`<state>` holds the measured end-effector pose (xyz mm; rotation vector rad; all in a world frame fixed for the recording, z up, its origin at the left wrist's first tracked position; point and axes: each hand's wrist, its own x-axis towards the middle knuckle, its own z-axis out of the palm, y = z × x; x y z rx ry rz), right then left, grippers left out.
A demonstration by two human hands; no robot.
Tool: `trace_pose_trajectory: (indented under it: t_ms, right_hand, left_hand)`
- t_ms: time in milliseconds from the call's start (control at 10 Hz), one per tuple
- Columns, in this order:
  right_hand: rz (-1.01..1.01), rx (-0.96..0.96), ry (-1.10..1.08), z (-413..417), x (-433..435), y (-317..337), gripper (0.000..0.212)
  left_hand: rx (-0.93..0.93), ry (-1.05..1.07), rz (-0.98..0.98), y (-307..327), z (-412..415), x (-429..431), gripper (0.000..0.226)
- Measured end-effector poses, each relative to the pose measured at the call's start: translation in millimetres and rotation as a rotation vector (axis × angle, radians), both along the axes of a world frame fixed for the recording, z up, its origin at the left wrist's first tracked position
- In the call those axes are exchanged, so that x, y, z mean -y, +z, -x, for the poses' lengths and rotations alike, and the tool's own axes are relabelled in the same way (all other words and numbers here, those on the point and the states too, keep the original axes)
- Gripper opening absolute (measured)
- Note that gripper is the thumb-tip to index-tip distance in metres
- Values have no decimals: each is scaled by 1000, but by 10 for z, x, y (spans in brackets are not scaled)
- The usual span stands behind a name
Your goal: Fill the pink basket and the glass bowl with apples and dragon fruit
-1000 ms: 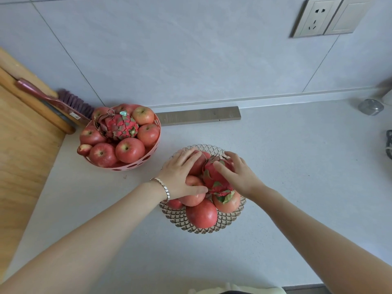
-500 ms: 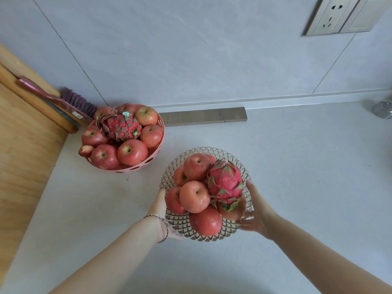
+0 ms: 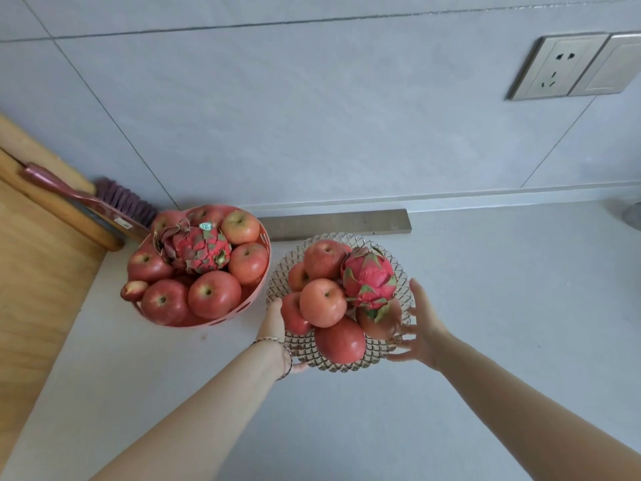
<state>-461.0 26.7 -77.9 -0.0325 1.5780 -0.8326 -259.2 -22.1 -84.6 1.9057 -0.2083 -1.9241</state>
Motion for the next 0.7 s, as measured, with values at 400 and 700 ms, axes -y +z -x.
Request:
trace_pose_trajectory:
  t_ms: [400, 700]
  right_hand:
    - [36, -307, 157, 96, 486, 137, 63]
    - [258, -729, 601, 205, 348, 1223, 26]
  left_hand:
    - [289, -85, 379, 52, 218, 273, 47]
    - [617, -634, 892, 1058, 241, 364, 25]
